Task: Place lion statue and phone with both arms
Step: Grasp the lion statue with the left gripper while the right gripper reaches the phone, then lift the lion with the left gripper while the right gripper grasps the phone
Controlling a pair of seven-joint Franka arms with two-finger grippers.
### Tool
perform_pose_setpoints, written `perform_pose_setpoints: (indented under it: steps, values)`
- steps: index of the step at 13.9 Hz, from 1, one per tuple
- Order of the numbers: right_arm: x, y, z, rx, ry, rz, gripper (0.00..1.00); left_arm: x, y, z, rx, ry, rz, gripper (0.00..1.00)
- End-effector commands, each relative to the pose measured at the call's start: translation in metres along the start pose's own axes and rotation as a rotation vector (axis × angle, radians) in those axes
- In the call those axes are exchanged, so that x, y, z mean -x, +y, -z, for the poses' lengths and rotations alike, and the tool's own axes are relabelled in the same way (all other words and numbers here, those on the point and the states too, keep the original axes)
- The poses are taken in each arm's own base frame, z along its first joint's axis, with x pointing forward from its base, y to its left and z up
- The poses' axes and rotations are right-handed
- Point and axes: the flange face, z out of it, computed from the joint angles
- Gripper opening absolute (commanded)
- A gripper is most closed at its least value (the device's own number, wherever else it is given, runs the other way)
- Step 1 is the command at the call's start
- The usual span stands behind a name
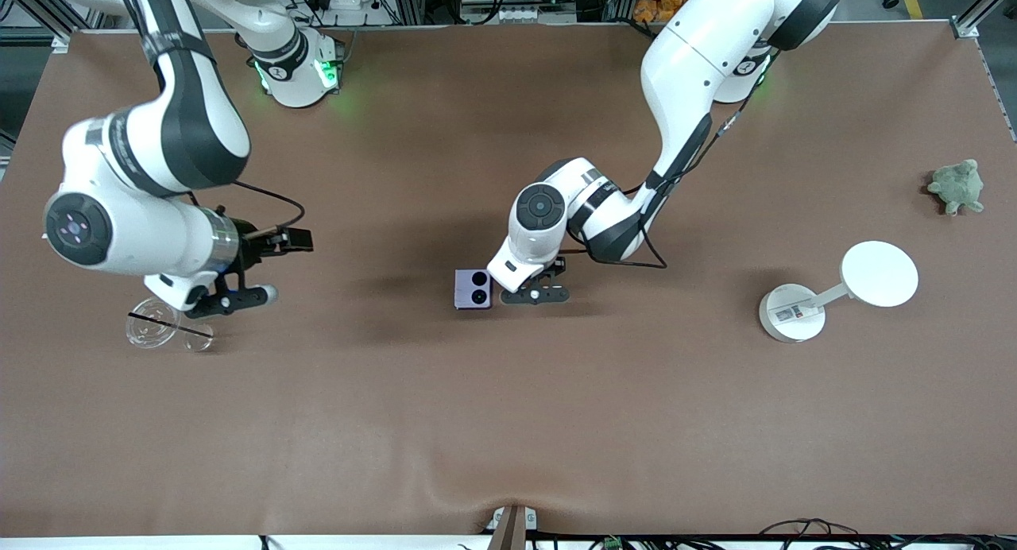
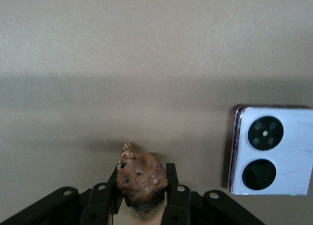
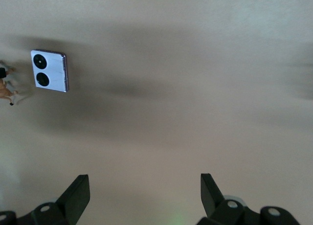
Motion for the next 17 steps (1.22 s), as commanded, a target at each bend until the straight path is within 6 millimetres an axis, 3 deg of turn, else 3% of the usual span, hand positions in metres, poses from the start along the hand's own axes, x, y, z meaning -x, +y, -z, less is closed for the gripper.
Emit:
perform_pose_setpoints:
  steps: [1, 2, 4, 6, 8, 10, 12, 14, 17]
  values:
    - [-0.016, -0.031, -0.025, -0.015, -0.025, 0.032, 1.00, -0.023, -0.014, 0.027, -0.011, 0.058, -0.025, 0.00]
    - [-0.027, -0.055, -0.039, -0.001, 0.015, 0.063, 1.00, -0.032, -0.022, 0.037, -0.013, 0.076, -0.026, 0.00]
    - [-0.051, -0.103, -0.066, 0.010, 0.145, 0.103, 1.00, -0.064, -0.059, 0.067, -0.025, 0.107, -0.040, 0.00]
    - [-0.069, -0.131, -0.110, 0.006, 0.175, 0.007, 1.00, -0.090, -0.098, 0.097, -0.042, 0.113, -0.064, 0.00]
    - [-0.075, -0.187, -0.154, 0.001, 0.216, -0.107, 1.00, -0.110, -0.139, 0.120, -0.069, 0.103, -0.071, 0.00]
    - [-0.085, -0.206, -0.191, -0.012, 0.220, -0.248, 1.00, -0.130, -0.188, 0.135, -0.094, 0.078, -0.056, 0.00]
    - [-0.078, -0.231, -0.216, 0.007, 0.207, -0.236, 1.00, -0.148, -0.238, 0.136, -0.102, 0.063, -0.046, 0.00]
    - [-0.071, -0.255, -0.229, 0.008, 0.230, -0.196, 1.00, -0.159, -0.287, 0.122, -0.114, 0.032, -0.014, 0.00]
    - [-0.078, -0.250, -0.247, 0.018, 0.251, -0.184, 1.00, -0.166, -0.355, 0.094, -0.110, 0.009, 0.019, 0.00]
